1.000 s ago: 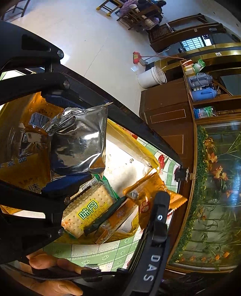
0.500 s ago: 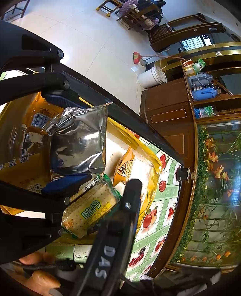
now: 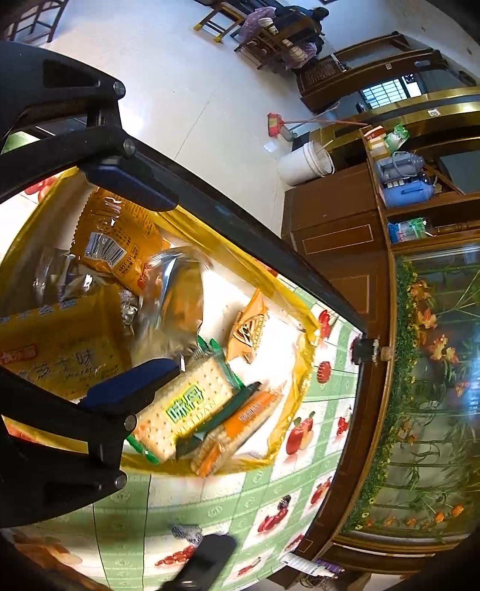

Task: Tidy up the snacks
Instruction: 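Move the left tool to a white-blue candy while the right tool approaches the clear plastic bag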

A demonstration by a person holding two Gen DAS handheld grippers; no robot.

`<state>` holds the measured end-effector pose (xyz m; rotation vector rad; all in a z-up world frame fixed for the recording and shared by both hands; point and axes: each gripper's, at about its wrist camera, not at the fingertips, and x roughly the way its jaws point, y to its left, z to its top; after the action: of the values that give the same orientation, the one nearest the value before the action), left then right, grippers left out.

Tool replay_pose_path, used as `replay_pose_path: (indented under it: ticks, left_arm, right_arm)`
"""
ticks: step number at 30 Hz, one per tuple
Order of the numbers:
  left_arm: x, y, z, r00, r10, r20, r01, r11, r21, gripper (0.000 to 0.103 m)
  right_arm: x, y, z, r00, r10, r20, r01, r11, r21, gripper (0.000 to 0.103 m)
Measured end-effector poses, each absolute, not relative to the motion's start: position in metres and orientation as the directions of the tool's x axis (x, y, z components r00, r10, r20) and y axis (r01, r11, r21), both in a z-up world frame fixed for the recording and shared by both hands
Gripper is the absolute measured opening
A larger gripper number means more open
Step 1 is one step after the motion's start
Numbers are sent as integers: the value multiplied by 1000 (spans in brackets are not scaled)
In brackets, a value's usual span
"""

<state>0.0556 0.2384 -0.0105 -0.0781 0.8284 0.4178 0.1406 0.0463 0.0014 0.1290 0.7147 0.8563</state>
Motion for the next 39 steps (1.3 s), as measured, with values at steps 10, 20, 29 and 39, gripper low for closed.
replay_pose_path:
  ticks: [10,20,29,39]
  left_arm:
    - [45,204,6,636,286,-717,-342,937,71,83]
    - [44,147,11,659,215,-721,-228,970,81,83]
    - [54,103,3,640,144,-755,-142,988,68,82]
    - [84,58,-22,588,77,-805,-55,997,55,82]
  right_arm:
    - [119,-46,-17,511,655,-557,-525,751,400,64]
    - [95,-111,-20,578,606,-546,-450,795,407,68]
    - [90,-147,-20,609,570,-551,-421,822,384,68]
    - [92,-222,-29,678,446,-584,-281,892,355,72]
